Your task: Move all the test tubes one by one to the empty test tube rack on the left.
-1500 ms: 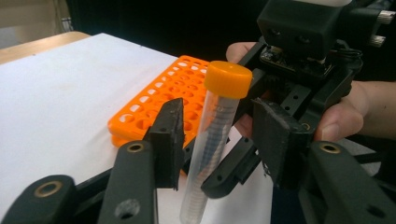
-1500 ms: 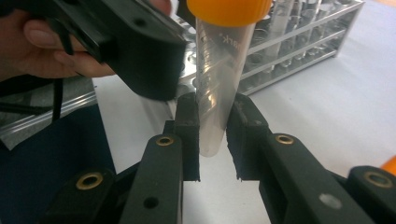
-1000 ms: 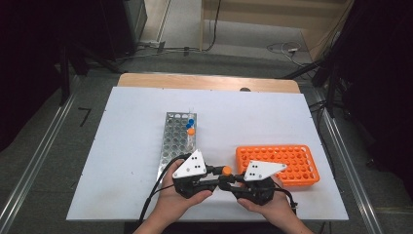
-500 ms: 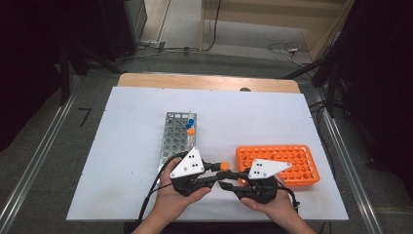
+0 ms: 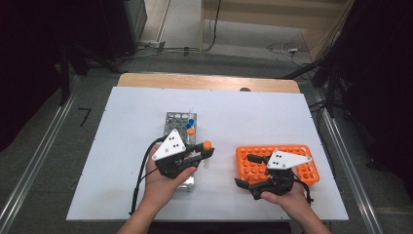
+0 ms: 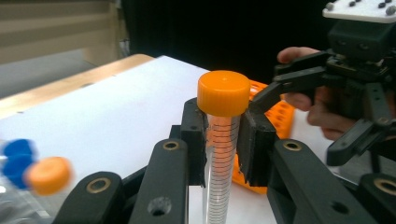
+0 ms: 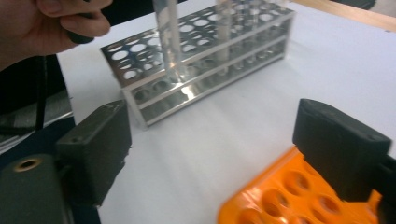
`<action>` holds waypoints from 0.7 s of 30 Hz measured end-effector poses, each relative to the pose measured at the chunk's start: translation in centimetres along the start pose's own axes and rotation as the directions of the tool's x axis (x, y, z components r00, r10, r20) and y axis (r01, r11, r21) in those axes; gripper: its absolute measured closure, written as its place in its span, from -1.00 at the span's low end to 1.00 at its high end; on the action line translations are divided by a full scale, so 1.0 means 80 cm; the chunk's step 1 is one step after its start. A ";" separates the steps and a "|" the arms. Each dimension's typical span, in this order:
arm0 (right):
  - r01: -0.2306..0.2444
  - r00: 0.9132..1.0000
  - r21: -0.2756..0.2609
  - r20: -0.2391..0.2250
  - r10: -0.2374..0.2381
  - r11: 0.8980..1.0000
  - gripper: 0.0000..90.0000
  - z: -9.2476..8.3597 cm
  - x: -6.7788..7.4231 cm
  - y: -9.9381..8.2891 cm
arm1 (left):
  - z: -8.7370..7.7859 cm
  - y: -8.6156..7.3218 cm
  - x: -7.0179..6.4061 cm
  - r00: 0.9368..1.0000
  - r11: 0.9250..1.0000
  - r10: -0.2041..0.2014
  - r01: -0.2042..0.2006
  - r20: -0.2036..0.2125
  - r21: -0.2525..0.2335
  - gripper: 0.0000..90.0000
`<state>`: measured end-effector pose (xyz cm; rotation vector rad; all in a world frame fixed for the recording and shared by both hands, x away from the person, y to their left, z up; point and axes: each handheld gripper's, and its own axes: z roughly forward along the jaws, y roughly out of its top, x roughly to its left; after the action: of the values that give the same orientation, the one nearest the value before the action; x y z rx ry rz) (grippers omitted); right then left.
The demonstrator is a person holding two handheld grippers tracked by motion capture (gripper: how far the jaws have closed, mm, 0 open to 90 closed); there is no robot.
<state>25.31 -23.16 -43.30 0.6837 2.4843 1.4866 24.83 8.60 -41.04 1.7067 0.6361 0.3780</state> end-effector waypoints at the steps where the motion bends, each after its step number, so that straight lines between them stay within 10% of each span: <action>1: -0.006 1.000 -0.001 0.006 0.006 1.000 -0.85 -0.003 -0.005 -0.001 | -0.002 0.002 0.004 1.000 1.000 -0.001 0.001 -0.014 -0.002 0.66; 21: -0.088 0.988 -0.027 0.127 0.090 0.996 -1.00 -0.053 -0.069 -0.028 | -0.007 -0.017 0.057 0.974 0.997 -0.066 0.057 -0.215 -0.047 0.66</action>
<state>27.95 -29.95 -43.63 0.8682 2.3680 1.4471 27.85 11.96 -42.63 1.6156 0.8333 0.5346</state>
